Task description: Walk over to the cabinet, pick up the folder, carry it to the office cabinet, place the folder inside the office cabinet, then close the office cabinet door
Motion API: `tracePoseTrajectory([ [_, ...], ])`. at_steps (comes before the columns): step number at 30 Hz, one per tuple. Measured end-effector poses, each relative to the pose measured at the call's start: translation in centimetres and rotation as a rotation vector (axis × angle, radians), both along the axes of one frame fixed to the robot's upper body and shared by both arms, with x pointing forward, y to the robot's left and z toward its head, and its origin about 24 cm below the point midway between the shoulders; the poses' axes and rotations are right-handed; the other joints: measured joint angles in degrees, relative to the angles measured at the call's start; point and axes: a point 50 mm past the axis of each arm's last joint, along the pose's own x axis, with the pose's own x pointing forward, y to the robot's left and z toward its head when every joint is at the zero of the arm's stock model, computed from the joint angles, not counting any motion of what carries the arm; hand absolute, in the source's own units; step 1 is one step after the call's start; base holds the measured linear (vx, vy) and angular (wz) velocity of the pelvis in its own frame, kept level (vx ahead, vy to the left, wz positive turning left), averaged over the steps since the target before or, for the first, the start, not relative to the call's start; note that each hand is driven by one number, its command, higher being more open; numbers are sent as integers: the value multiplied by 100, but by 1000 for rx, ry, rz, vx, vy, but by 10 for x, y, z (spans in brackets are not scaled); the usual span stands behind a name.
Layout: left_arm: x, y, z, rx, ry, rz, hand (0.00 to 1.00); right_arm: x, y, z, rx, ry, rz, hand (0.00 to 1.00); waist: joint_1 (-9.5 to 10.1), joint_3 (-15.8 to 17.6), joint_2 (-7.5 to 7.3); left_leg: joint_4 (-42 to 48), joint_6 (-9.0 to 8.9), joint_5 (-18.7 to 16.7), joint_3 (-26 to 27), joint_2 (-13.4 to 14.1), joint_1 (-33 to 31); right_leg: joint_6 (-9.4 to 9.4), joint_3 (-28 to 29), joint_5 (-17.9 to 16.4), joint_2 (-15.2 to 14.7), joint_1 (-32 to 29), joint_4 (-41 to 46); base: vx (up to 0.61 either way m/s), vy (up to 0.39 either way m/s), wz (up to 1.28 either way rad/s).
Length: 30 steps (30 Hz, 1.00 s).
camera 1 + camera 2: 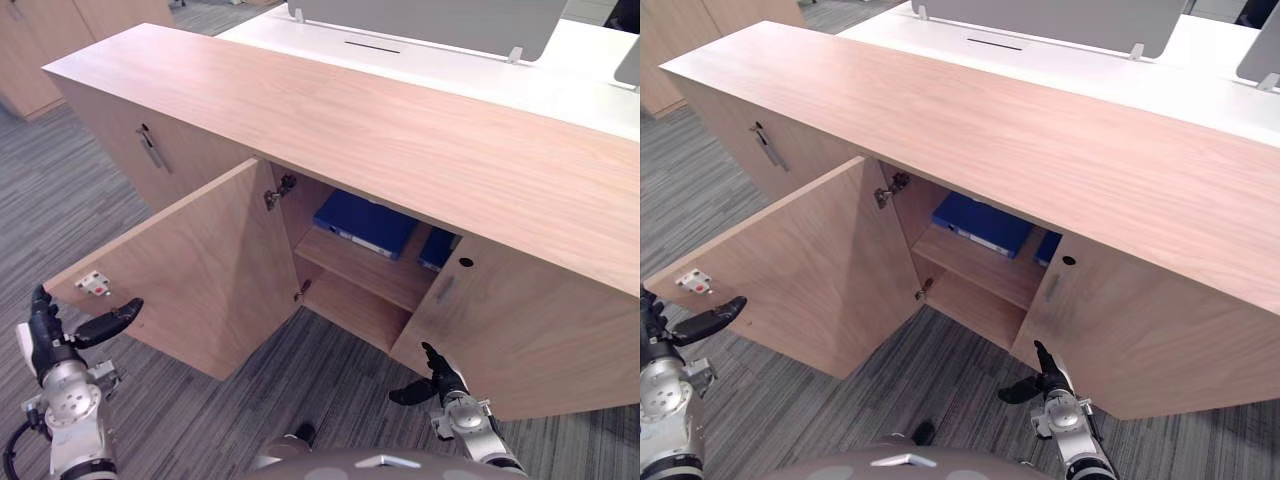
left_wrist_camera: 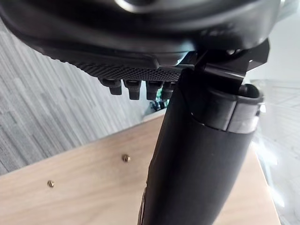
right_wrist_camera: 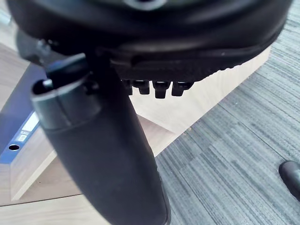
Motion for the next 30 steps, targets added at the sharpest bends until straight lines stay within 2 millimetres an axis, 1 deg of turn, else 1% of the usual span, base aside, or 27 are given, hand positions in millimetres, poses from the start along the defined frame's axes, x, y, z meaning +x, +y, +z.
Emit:
tracePoseTrajectory([
  [1,2,-4,-2,-7,4,-7,100,-2,-1,-1,2,5,-3,100,-14,-2,-2,-8,0,0,44,6,8,0,43,0,1,-18,4,19,-10,-11],
  [6,-2,-6,-3,-4,4,-6,100,-4,-4,-1,8,9,-39,100,-5,-14,-23,-22,3,3,103,13,-13,4,113,8,-6,-90,36,23,-5,-6],
  [10,-7,-16,-8,-18,5,-21,100,-3,-3,-1,10,7,-37,100,0,-36,-56,-21,4,5,125,15,-1,23,133,21,-11,-90,59,0,0,0],
  [13,-13,-25,-13,-34,16,-34,100,-4,-3,-2,12,14,-38,100,3,-37,-55,-21,8,10,142,25,14,11,148,14,-13,-91,93,0,0,0],
  [17,-24,-41,-25,-75,43,-54,100,-8,-3,-5,15,32,-37,100,5,-67,-1,-121,22,87,213,71,18,-33,219,-13,-13,-181,182,-14,-20,-5],
  [21,-34,-57,-31,-95,56,-100,100,-15,-3,-9,17,61,-42,100,4,-92,57,-184,39,138,335,83,3,-1,373,-37,-10,-236,218,-23,-20,0],
  [24,-37,-63,-34,-110,68,-121,100,-17,-3,-10,19,68,-41,100,-7,-113,97,-186,62,180,471,77,-48,1,535,-37,-9,-312,245,-19,-8,1],
  [30,-40,-68,-38,-103,100,-146,100,-19,1,-11,32,77,-37,100,-9,-114,100,-192,73,222,742,64,-61,25,835,-5,-13,-385,259,-11,-8,-2],
])
